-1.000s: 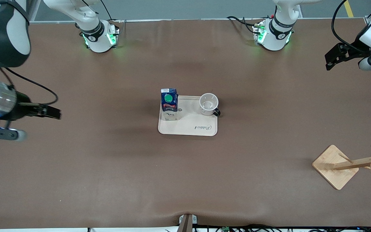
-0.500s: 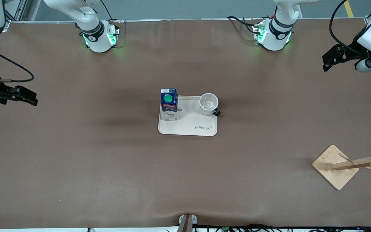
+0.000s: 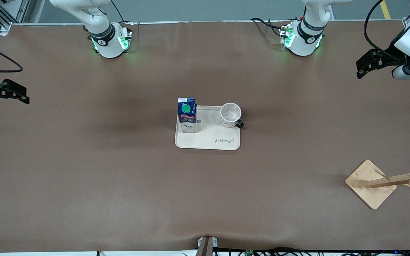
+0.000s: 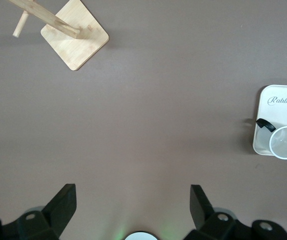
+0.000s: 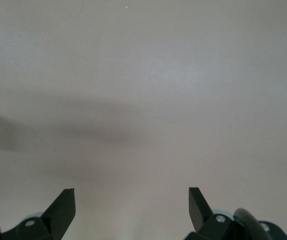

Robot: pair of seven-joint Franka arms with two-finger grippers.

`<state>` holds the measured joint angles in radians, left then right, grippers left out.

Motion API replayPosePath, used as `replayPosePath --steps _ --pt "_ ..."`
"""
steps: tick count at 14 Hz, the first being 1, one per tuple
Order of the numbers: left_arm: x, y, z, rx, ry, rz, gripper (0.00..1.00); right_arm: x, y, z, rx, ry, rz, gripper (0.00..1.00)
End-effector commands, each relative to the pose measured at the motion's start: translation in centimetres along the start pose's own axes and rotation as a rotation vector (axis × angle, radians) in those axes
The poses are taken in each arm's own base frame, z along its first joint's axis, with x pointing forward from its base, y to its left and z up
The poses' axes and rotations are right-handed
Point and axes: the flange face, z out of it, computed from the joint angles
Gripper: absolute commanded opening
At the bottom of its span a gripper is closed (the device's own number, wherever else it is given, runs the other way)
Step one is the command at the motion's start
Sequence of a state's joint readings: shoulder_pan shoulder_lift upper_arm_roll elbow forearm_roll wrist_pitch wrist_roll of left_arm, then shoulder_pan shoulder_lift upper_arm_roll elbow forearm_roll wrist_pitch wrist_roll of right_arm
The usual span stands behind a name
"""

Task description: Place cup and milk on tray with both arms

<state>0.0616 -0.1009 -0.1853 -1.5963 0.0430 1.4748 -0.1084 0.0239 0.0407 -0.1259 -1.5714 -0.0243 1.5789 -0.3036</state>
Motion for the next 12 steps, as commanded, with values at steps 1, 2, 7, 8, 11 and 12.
replayPosePath --steps 1,2,7,8,11,12 --pt "-0.3 -0.5 -0.9 -0.016 0.017 0.01 1.0 -0.2 -0.7 -1.3 -0.001 0.039 -0.04 1.0" --pt "-0.3 -0.6 -1.0 -0.016 0.02 0.011 1.0 0.0 -0.7 -2.2 -0.006 0.054 -0.046 1.0" --pt "-0.3 -0.4 -0.9 -0.019 0.014 0.013 1.0 0.7 0.2 -1.5 -0.003 0.028 -0.026 1.0" --pt "-0.3 -0.5 -0.9 -0.022 0.01 0.014 1.0 0.5 0.3 -1.7 -0.002 0.021 -0.025 1.0" --pt "-0.4 -0.3 -0.8 -0.037 0.004 0.015 1.0 0.2 -0.4 -5.8 -0.029 0.079 -0.043 1.0" --pt "-0.4 -0.3 -0.8 -0.037 0.004 0.015 1.0 -0.2 -0.4 -6.4 -0.03 0.066 -0.042 1.0"
